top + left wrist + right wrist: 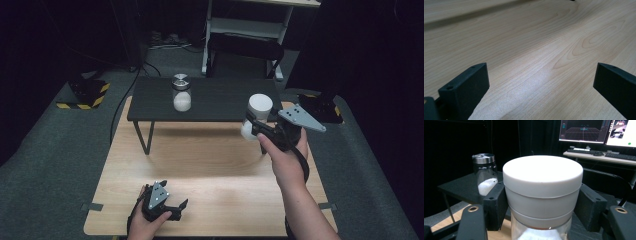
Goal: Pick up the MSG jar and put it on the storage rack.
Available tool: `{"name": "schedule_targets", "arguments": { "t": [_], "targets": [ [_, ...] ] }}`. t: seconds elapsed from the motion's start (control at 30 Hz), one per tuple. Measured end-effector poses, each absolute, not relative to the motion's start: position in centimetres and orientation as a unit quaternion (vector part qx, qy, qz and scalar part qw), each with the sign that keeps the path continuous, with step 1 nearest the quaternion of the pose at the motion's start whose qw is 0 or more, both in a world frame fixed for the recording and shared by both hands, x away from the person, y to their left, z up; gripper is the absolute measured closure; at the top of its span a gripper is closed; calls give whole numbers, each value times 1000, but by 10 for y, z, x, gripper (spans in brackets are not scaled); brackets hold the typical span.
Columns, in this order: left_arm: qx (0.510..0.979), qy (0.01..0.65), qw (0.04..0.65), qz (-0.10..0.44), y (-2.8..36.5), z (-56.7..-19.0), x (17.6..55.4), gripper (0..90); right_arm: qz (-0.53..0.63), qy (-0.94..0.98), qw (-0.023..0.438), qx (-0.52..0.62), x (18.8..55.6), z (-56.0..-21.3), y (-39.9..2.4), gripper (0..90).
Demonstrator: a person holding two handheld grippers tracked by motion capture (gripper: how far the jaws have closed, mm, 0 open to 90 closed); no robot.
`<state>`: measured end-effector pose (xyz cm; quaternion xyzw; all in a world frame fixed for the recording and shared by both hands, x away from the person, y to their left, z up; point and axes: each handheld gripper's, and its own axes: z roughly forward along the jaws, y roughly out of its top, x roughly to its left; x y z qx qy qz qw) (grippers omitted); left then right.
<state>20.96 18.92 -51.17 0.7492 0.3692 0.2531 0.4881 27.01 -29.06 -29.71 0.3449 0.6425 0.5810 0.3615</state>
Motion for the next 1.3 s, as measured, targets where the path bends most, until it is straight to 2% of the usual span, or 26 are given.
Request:
{"name": "schedule_targets", "arguments": {
  "t": [0.73,1.3],
  "targets": [
    [747,371,494,247,193,-512,211,6,560,637,375,374,332,-284,-260,344],
    [744,373,501,238,196,-513,212,6,552,631,381,389,363,-281,-246,344]
  ]
}}
